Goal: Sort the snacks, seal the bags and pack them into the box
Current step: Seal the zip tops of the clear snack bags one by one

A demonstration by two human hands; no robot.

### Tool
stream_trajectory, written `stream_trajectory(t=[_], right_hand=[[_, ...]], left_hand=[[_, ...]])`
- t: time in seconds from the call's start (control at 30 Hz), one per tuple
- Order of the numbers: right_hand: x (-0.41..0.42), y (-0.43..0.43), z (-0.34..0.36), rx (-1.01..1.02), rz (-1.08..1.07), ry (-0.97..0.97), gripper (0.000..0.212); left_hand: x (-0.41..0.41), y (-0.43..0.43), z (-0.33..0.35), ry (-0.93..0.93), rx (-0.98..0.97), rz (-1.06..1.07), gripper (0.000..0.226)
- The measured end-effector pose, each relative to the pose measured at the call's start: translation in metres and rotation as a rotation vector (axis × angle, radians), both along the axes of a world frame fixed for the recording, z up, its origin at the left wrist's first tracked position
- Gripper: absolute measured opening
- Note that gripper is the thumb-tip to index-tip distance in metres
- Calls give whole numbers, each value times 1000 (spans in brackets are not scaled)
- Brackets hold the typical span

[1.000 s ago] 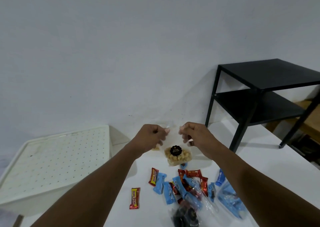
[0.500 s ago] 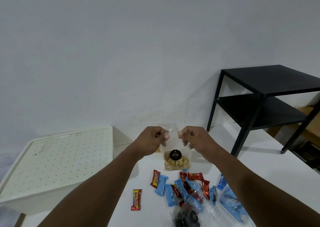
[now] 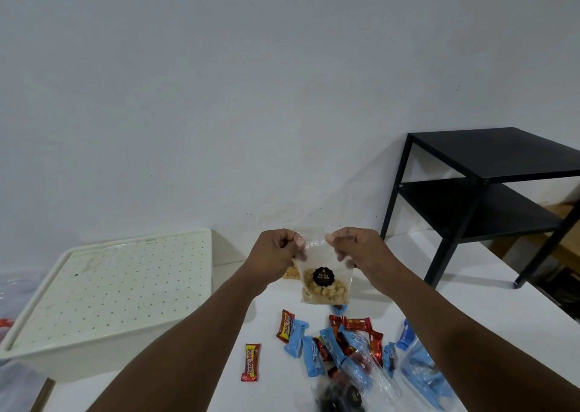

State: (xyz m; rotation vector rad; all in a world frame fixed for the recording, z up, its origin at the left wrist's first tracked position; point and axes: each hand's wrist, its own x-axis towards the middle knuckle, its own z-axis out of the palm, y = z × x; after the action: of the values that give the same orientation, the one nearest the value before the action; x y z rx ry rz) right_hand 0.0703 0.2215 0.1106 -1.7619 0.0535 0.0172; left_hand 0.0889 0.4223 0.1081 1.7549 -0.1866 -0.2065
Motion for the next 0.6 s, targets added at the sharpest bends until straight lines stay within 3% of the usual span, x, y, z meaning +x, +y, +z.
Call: stream_trajectory(t=[0.17, 0.27, 0.37, 0.5, 0.6], right_hand=[[0, 3, 8, -153, 26, -65, 12], [-1, 7, 13, -244, 56, -84, 18], [-1, 11, 13, -182, 53, -64, 17], [-4, 2, 11, 44, 22, 51, 17], [-7, -2, 4, 53, -14, 84, 20]], left_hand=[[-3, 4, 2, 61, -14, -47, 15], [-4, 5, 3, 60, 13, -55, 24], [-4, 6, 4, -17, 35, -41, 20], [-3, 13, 5, -42, -12, 5, 26], [-5, 19, 1, -30, -22, 2, 34]])
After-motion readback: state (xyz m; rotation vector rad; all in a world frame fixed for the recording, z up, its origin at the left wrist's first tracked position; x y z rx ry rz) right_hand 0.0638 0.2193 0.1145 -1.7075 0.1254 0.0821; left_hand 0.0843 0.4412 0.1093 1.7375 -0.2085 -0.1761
